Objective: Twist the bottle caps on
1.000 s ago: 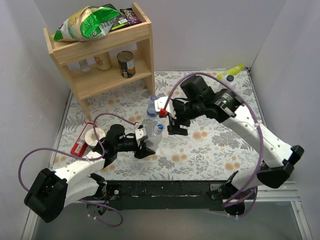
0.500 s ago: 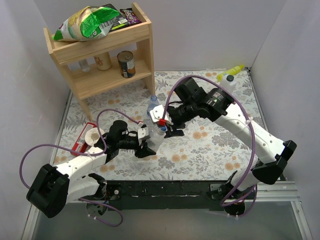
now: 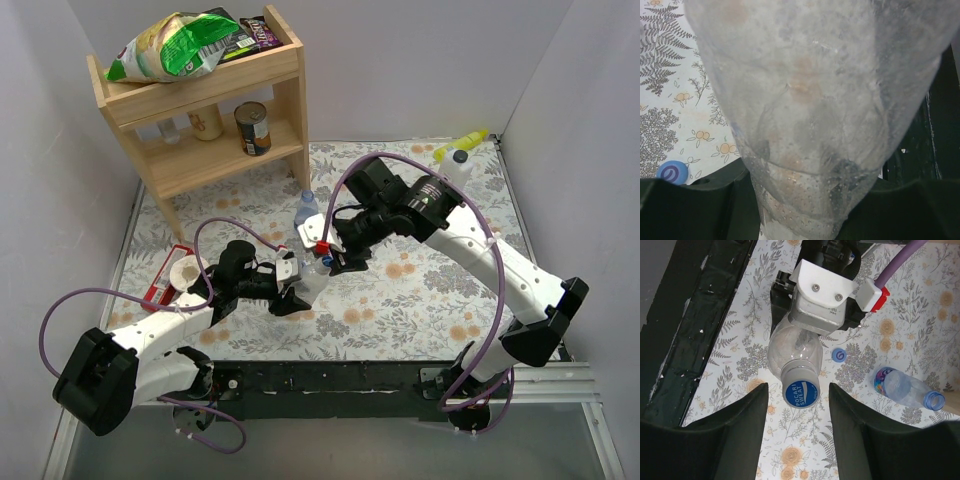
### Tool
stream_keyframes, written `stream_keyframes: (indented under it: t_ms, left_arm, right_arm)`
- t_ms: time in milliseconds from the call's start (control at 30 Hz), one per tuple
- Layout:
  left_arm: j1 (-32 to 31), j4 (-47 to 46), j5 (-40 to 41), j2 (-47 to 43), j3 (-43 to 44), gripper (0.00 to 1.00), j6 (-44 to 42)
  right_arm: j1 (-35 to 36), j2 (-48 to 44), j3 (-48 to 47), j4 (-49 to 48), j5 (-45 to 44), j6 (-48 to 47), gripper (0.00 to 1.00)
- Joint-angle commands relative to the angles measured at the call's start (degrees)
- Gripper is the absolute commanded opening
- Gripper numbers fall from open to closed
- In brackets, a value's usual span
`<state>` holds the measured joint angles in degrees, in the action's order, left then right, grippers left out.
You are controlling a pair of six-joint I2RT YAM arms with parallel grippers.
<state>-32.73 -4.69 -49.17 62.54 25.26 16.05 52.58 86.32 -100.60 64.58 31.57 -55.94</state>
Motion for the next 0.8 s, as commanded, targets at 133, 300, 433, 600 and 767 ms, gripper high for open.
stream_keyframes:
  t_ms: [133,300,433,600,767]
  left_arm:
    - [0.2,-0.3,-0.7,-0.9,2.3,0.00,-1.6]
    - [0.2,-0.2,-0.4,-1.2,2.1,0.00,-1.6]
    - [0.2,-0.7,0.6,-1.4,2.1,0.00,-1.8]
    - [0.2,-4.1,4.3,-3.6,0.1,0.00,-2.5]
    - [0.1,-9.5,9.8,-6.6,-2.0,0.00,-2.2]
  right_arm:
    - [0.2,1.0,-0.8,0.3,-0.1,-0.3,0.56]
    - [0.3,1.3,-1.3,0.7,0.0,-0.2,0.48]
    - [0.2,2.1,-1.9,2.0,0.7,0.5,0.38]
    - [0.2,3.0,-1.7,3.8,1.6,1.8,0.32]
    - [0.2,4.0,-2.2,3.9,1.6,4.9,0.30]
